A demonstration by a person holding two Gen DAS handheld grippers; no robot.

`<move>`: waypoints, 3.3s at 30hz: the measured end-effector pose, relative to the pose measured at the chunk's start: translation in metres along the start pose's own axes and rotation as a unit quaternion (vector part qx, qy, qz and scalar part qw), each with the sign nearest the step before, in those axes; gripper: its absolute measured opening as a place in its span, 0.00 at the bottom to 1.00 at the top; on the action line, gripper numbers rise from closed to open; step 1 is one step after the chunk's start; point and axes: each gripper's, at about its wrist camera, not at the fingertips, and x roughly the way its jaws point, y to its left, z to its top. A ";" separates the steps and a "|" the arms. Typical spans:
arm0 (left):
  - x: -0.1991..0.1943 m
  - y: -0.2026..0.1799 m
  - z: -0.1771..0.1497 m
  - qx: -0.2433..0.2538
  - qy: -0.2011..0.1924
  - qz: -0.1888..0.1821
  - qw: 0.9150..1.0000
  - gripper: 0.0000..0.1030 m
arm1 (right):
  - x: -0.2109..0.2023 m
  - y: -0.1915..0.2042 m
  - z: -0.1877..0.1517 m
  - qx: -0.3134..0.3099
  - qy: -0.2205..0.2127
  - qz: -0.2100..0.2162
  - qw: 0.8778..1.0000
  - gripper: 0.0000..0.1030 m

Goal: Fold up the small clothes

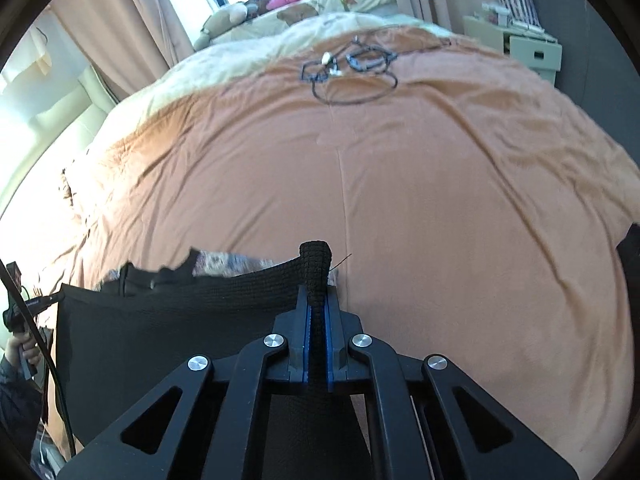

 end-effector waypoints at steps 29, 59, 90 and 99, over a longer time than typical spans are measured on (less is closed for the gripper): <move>0.065 -0.017 0.041 0.002 0.020 0.097 0.995 0.36 | 0.084 0.027 0.043 0.032 0.035 -0.080 0.996 0.17; -0.049 -0.037 -0.114 0.016 0.020 0.013 1.000 0.42 | -0.047 0.079 -0.113 -0.022 0.049 -0.042 0.998 0.30; -0.055 0.027 -0.202 -0.104 0.105 -0.059 0.987 0.42 | -0.041 0.219 -0.165 -0.124 0.102 0.015 0.987 0.30; -0.051 0.031 -0.207 -0.178 0.086 -0.114 0.974 0.47 | -0.022 0.218 -0.178 -0.112 0.127 0.032 0.985 0.23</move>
